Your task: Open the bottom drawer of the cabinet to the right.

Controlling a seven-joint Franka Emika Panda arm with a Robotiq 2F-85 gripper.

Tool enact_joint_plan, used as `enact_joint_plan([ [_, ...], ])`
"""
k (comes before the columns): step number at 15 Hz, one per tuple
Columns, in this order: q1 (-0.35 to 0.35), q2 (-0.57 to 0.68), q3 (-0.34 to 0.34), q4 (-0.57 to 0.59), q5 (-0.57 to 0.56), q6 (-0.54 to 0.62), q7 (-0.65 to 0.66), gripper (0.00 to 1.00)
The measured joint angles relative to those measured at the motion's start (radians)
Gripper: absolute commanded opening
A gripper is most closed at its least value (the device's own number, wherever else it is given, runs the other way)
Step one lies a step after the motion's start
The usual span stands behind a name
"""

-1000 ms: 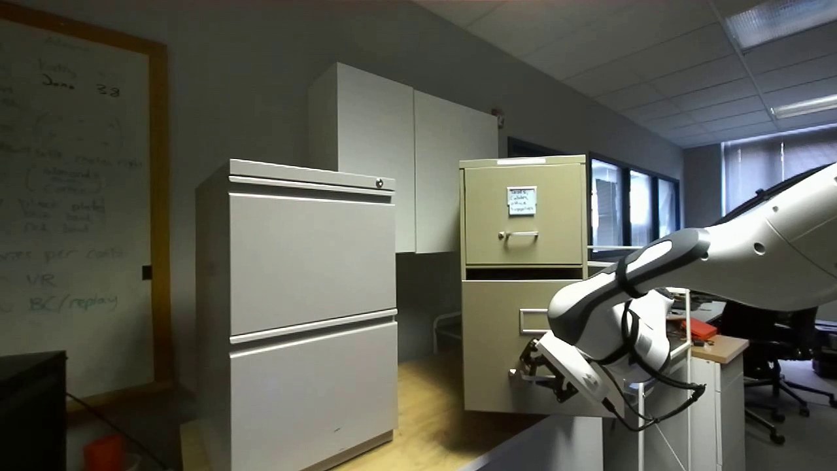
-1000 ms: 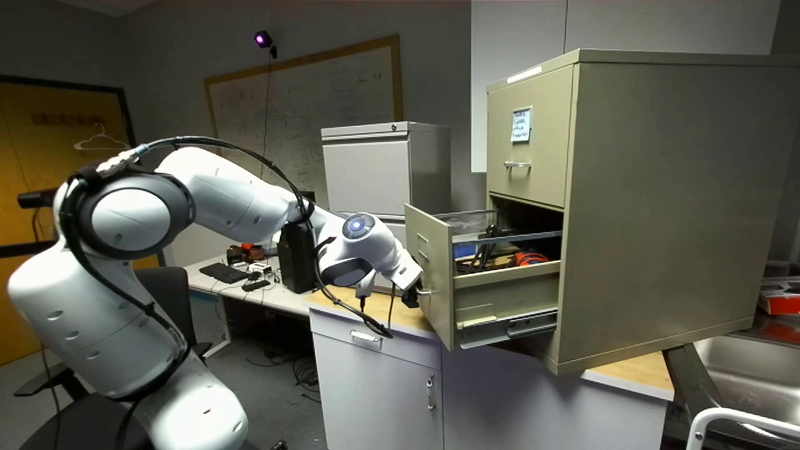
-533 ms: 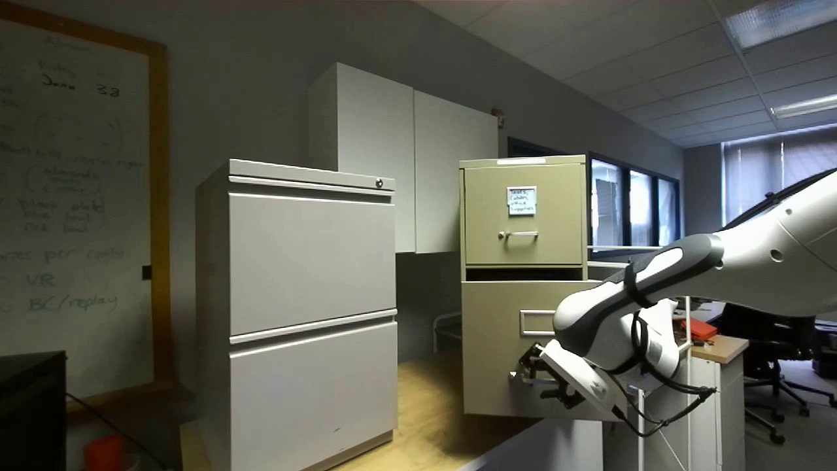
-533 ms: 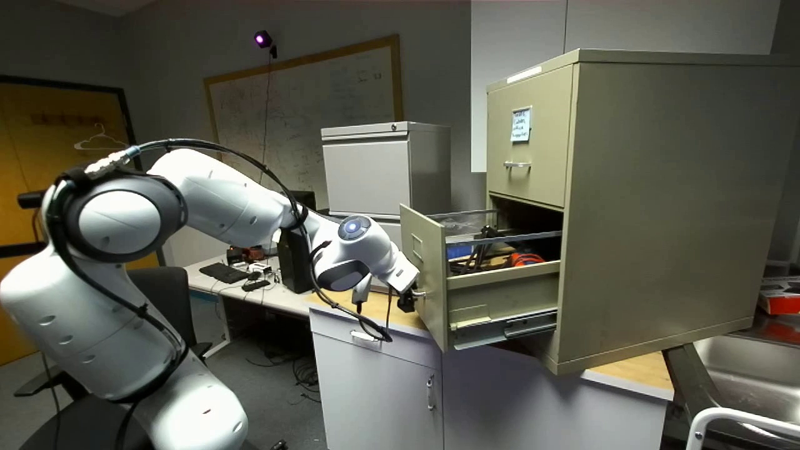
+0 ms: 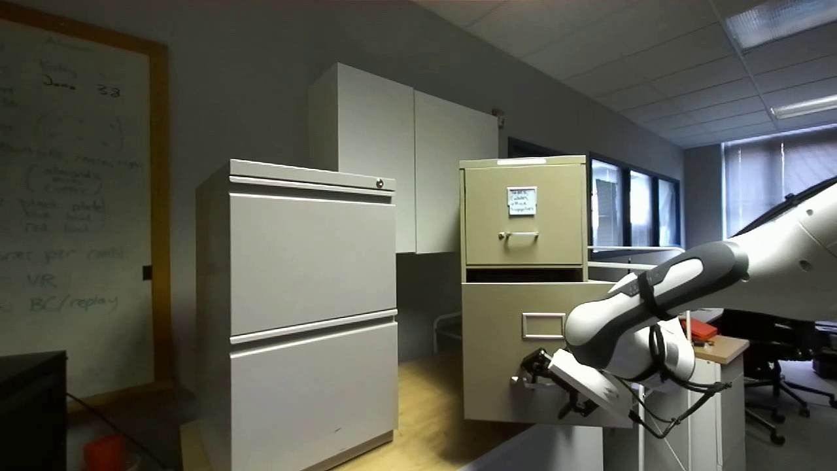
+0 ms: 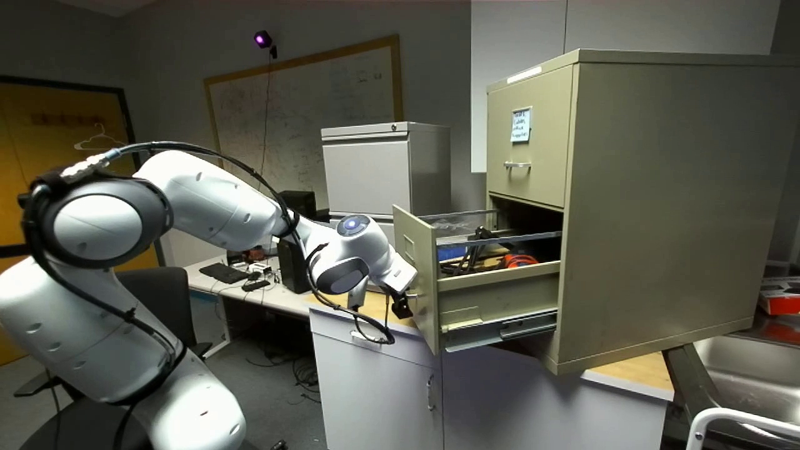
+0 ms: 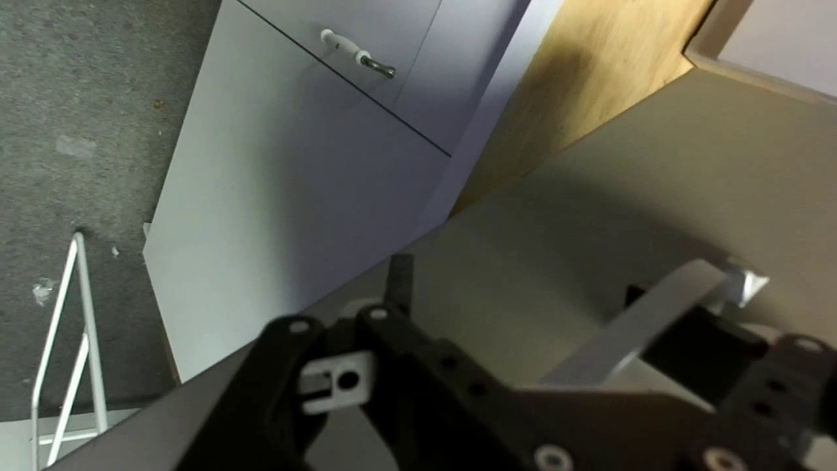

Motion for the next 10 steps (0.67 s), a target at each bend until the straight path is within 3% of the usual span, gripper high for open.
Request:
enact_joint_plan([
  [5, -0.049, -0.13, 0.06, -0.057, -0.186, -0.168, 0.063, 1.0],
  [10, -0.05, -0.237, 0.111, -0.133, -0.251, -0.184, 0.124, 1.0],
])
